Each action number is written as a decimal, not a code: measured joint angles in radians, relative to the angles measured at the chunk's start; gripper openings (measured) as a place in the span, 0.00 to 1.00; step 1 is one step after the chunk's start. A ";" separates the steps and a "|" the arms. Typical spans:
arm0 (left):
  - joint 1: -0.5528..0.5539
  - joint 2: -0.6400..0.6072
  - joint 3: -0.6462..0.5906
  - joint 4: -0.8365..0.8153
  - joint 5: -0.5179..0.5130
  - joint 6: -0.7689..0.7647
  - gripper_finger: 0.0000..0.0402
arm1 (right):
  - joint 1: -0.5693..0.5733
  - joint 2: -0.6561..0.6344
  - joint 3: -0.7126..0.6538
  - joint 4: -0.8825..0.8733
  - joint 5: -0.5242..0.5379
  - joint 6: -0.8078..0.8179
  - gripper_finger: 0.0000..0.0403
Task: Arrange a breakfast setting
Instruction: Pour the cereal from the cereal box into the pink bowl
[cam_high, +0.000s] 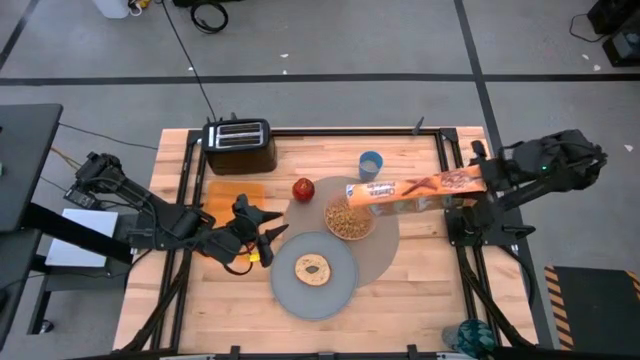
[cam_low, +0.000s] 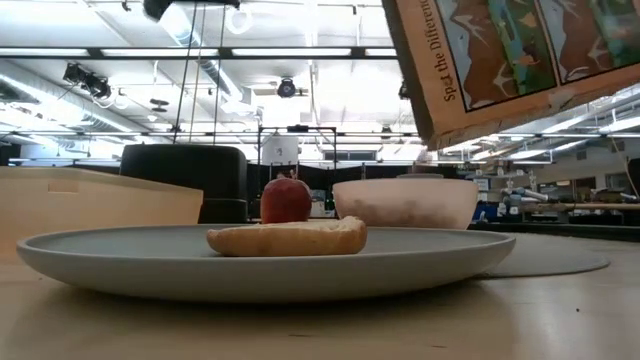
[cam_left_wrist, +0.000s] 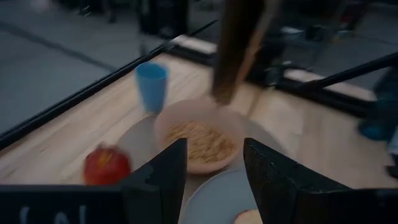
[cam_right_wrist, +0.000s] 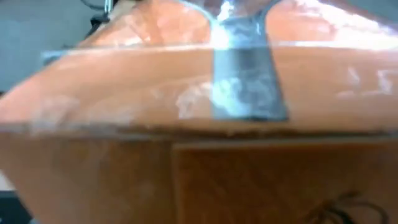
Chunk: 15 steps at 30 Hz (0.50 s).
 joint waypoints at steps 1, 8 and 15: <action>0.000 0.000 0.000 0.046 0.014 0.048 0.41 | 0.000 -0.025 -0.013 0.002 0.003 0.010 0.47; 0.001 0.000 0.000 0.339 0.044 0.371 0.41 | 0.000 -0.193 -0.112 0.048 0.019 0.060 0.47; 0.062 0.000 0.000 0.461 0.287 0.512 0.41 | 0.000 -0.358 -0.230 0.146 0.018 0.068 0.47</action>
